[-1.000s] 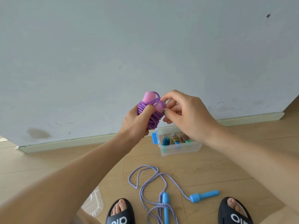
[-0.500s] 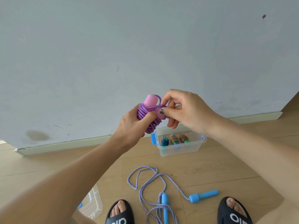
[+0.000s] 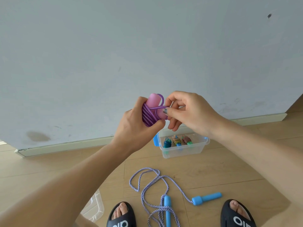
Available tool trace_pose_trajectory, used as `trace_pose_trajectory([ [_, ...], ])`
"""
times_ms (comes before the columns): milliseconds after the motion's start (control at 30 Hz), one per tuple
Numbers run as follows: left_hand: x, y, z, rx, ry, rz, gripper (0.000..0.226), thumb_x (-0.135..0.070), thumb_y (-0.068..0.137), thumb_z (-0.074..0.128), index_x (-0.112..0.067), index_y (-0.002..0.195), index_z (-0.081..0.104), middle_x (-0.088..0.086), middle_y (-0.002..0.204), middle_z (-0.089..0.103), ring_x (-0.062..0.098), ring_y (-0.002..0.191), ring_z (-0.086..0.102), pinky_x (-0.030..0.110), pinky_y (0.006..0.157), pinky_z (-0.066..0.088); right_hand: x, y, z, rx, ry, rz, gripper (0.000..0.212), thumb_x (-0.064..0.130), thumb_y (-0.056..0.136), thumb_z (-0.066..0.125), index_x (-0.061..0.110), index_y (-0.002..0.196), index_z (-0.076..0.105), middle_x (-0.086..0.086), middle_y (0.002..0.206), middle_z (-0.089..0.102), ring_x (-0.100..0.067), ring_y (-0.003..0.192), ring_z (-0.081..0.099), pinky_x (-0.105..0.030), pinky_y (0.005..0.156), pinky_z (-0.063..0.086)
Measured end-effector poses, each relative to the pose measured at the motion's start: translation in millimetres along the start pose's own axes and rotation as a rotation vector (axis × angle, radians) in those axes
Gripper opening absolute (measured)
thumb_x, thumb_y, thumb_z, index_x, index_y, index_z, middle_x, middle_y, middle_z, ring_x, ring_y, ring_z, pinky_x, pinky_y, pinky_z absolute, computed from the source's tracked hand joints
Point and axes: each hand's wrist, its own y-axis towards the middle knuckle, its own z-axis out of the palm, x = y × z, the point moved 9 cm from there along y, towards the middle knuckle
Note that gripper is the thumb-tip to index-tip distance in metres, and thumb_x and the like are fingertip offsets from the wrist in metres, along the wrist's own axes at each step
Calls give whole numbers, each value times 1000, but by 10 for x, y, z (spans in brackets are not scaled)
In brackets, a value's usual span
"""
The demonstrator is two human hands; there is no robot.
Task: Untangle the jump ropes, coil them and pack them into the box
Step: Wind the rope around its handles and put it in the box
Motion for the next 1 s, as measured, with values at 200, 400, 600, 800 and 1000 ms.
trace_pose_trajectory([
  [200,32,78,-32,5,-23,6,37,-47,74,71,-27,97,51,1,77,68,26,69,68,47,62,56,118,46,-88,-48,-189,-80,12,30,92,67,24,82,66,4,79,63,-17,69,60,-25,65,47],
  [400,-82,85,-86,19,159,136,36,-45,76,71,-27,97,48,-6,70,62,13,64,61,29,56,48,62,115,-41,57,4,22,8,19,93,67,14,88,69,15,64,62,-6,60,54,-23,59,45],
  [600,-85,69,-103,24,195,182,35,-41,77,72,-26,95,47,-6,67,57,14,63,55,21,51,41,25,119,-15,91,45,73,16,26,93,68,12,88,74,-3,68,68,-17,66,63,-30,66,51],
  [800,-107,87,-148,24,270,250,41,-47,76,72,-25,101,48,-8,69,56,13,60,55,22,51,41,27,86,11,81,33,84,11,18,92,69,11,90,76,-1,67,68,-10,62,63,-22,63,53],
  [1000,-167,65,-131,41,364,351,46,-56,75,63,-24,105,48,-10,73,57,18,61,55,34,55,47,-26,8,115,160,-12,157,15,15,94,63,6,89,75,10,60,61,-4,58,55,-17,58,47],
])
